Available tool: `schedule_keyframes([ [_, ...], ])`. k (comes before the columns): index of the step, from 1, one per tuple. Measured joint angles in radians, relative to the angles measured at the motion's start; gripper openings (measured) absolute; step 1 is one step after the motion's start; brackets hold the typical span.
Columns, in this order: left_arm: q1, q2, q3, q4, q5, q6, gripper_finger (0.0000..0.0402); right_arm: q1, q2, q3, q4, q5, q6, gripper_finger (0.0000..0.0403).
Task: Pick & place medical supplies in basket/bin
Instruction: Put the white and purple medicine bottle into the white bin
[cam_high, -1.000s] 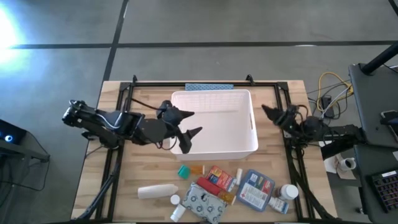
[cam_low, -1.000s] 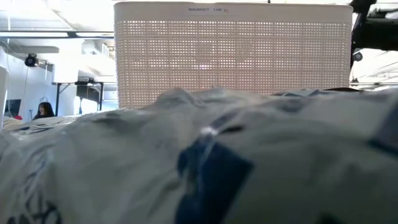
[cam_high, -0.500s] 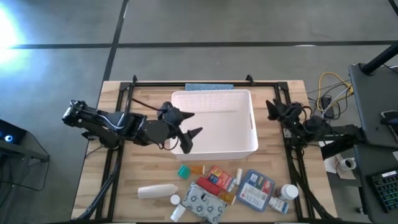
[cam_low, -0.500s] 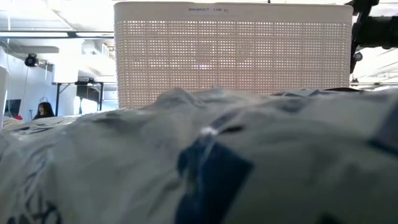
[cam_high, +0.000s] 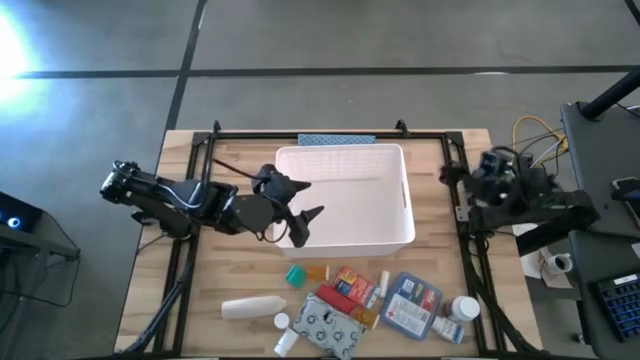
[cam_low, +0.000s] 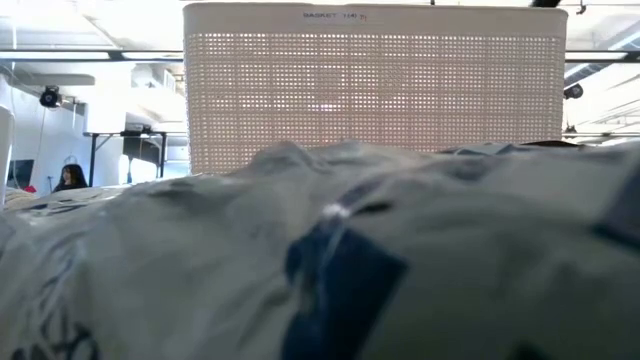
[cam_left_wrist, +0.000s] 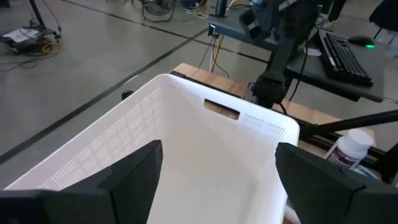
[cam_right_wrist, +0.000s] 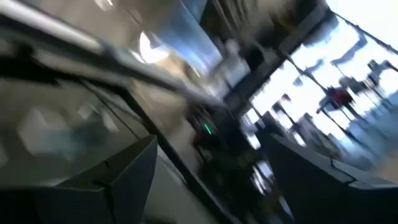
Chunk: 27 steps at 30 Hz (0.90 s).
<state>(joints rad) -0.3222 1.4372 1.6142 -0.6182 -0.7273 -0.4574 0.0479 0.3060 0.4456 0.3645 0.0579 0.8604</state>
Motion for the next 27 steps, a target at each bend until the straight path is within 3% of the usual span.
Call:
schedule_keyframes([
  [6, 0.0, 0.0, 0.0, -0.018, -0.001, 0.005, 0.0293, 0.0, 0.237, 0.373, -0.974, -0.037, 0.089, 0.0293],
  [11, 0.0, 0.0, -0.001, -0.076, -0.003, 0.003, 0.0293, 0.0, 0.41, 0.582, -1.455, -0.046, 0.099, 0.0293],
  [19, 0.0, 0.0, -0.03, -0.098, -0.003, 0.0, 0.0293, 0.062, 0.593, 0.691, -1.755, -0.267, 0.15, 0.0293],
  [22, -0.001, 0.0, -0.052, -0.103, 0.001, -0.001, 0.0293, 0.159, 0.627, 0.675, -1.772, -0.329, 0.22, 0.0293],
  [27, -0.012, 0.0, -0.09, -0.103, 0.001, -0.013, 0.0293, 0.375, 0.671, 0.625, -1.75, -0.328, 0.421, 0.0293],
])
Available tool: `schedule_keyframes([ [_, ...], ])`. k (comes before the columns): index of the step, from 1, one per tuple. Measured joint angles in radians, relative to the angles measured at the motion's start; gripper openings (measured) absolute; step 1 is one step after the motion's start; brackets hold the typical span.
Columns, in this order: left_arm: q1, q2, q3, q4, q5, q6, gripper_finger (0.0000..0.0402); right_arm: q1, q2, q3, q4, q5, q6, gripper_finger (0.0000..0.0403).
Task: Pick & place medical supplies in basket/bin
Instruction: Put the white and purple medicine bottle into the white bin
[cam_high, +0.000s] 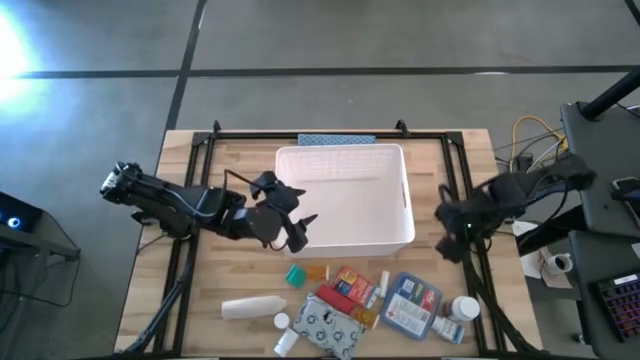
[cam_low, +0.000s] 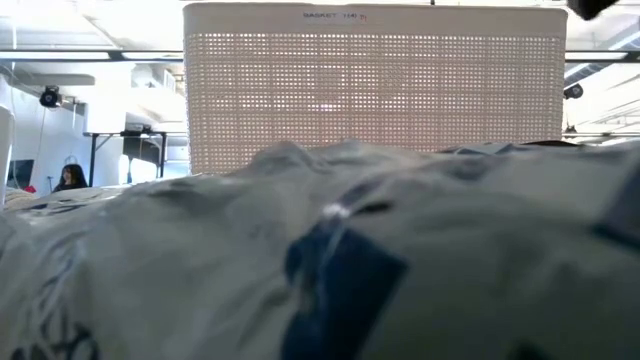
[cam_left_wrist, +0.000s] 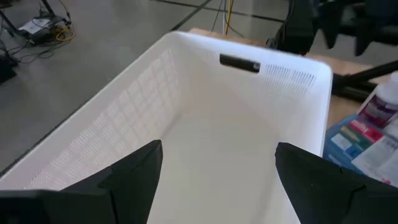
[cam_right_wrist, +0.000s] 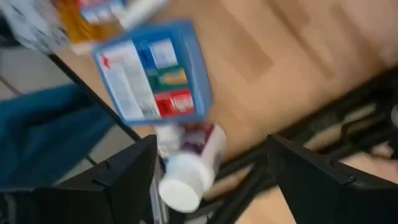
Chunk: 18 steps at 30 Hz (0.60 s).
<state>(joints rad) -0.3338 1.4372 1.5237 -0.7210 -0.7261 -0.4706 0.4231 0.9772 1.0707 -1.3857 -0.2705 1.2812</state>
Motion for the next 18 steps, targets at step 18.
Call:
schedule_keyframes([
  [18, -0.053, 0.0, -0.049, 0.013, -0.001, -0.003, 0.0293, 0.56, 0.326, 0.005, 0.217, -0.028, 0.593, 0.0293],
])
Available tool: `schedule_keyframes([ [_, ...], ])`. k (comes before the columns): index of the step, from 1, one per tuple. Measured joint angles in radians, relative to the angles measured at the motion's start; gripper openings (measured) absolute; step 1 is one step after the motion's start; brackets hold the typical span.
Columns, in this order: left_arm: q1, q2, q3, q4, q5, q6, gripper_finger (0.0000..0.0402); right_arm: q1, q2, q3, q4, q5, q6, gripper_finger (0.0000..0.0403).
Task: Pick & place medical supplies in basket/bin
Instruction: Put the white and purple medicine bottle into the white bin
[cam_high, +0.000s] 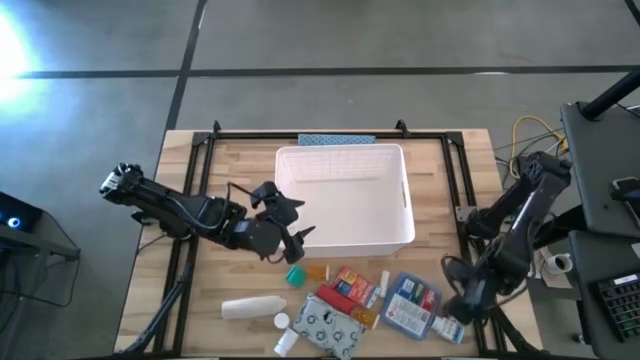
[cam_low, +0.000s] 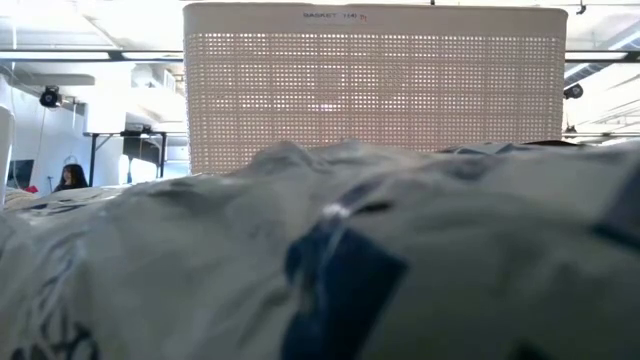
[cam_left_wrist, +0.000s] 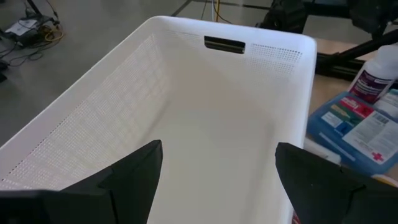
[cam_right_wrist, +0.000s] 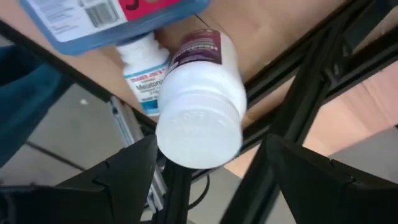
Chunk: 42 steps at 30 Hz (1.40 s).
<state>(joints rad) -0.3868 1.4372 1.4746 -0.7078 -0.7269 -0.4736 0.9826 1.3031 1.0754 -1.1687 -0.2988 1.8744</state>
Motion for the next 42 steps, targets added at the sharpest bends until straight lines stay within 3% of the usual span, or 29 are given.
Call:
schedule_keyframes([
  [9, -0.001, 0.0, 0.0, 0.018, 0.0, -0.003, 0.0293, 0.008, 0.139, 0.084, -0.001, -0.007, -0.095, 0.0295],
  [18, -0.014, 0.0, 0.0, 0.017, -0.003, -0.026, 0.0293, 0.034, 0.258, 0.083, -0.014, -0.049, -0.155, 0.0364],
  [24, -0.018, 0.0, 0.0, 0.018, -0.003, -0.035, 0.0293, 0.034, 0.339, 0.081, -0.017, -0.065, -0.255, 0.0379],
  [31, -0.018, 0.0, 0.0, 0.019, -0.003, -0.035, 0.0293, 0.034, 0.416, 0.069, -0.025, -0.062, -0.311, 0.0379],
  [35, -0.018, 0.0, 0.0, 0.021, -0.002, -0.035, 0.0293, 0.032, 0.406, 0.041, -0.023, -0.065, -0.259, 0.0374],
  [42, -0.018, 0.0, 0.0, 0.026, 0.0, -0.035, 0.0293, 0.032, 0.328, -0.026, -0.03, -0.037, -0.163, 0.03],
])
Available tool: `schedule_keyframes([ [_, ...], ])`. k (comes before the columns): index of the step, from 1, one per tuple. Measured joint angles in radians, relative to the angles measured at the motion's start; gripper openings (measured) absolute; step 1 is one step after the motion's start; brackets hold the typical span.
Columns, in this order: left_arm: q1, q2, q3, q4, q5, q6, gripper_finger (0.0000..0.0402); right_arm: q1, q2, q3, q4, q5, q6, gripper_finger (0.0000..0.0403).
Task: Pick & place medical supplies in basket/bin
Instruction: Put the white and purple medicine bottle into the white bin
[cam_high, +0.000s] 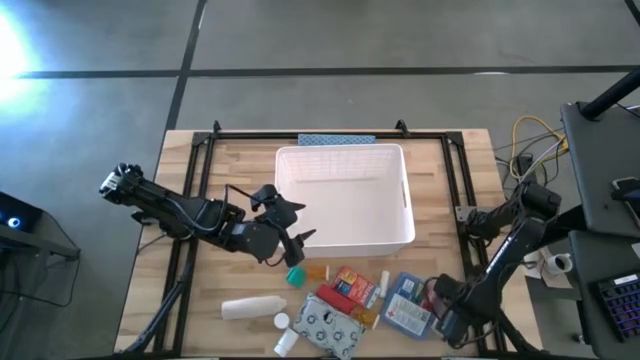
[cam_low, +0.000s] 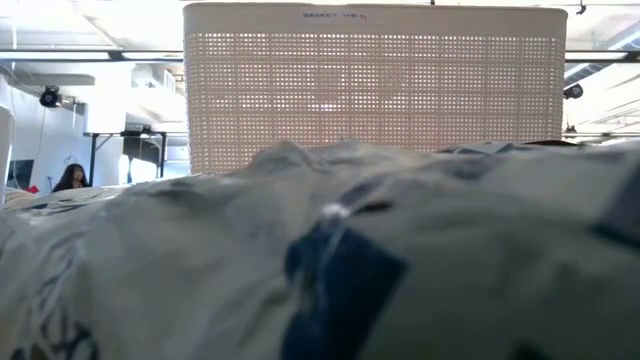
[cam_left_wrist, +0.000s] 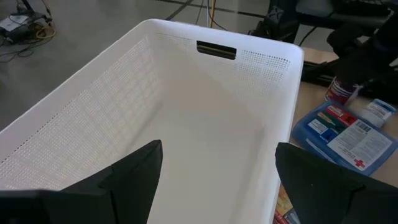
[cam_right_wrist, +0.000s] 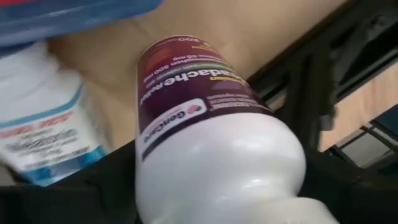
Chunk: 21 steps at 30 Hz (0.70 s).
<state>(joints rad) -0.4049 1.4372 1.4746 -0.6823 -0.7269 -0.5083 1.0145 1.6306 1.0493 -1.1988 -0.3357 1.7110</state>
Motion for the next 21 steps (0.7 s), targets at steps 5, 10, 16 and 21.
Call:
schedule_keyframes([
  [5, 0.0, 0.0, -0.002, 0.0, 0.0, -0.002, 0.0293, -0.004, -0.101, -0.022, -0.001, 0.047, 0.105, 0.0269],
  [10, 0.0, 0.0, -0.002, -0.001, 0.0, -0.002, 0.0293, -0.002, -0.255, 0.0, 0.0, 0.237, 0.249, 0.0269],
  [16, 0.0, 0.0, -0.002, -0.001, -0.001, -0.002, 0.0293, -0.003, -0.474, 0.079, 0.041, 0.668, 0.328, 0.0268],
  [21, 0.0, 0.0, -0.002, -0.001, -0.003, -0.006, 0.0293, -0.039, -0.572, 0.144, 0.083, 1.001, 0.203, 0.0268],
])
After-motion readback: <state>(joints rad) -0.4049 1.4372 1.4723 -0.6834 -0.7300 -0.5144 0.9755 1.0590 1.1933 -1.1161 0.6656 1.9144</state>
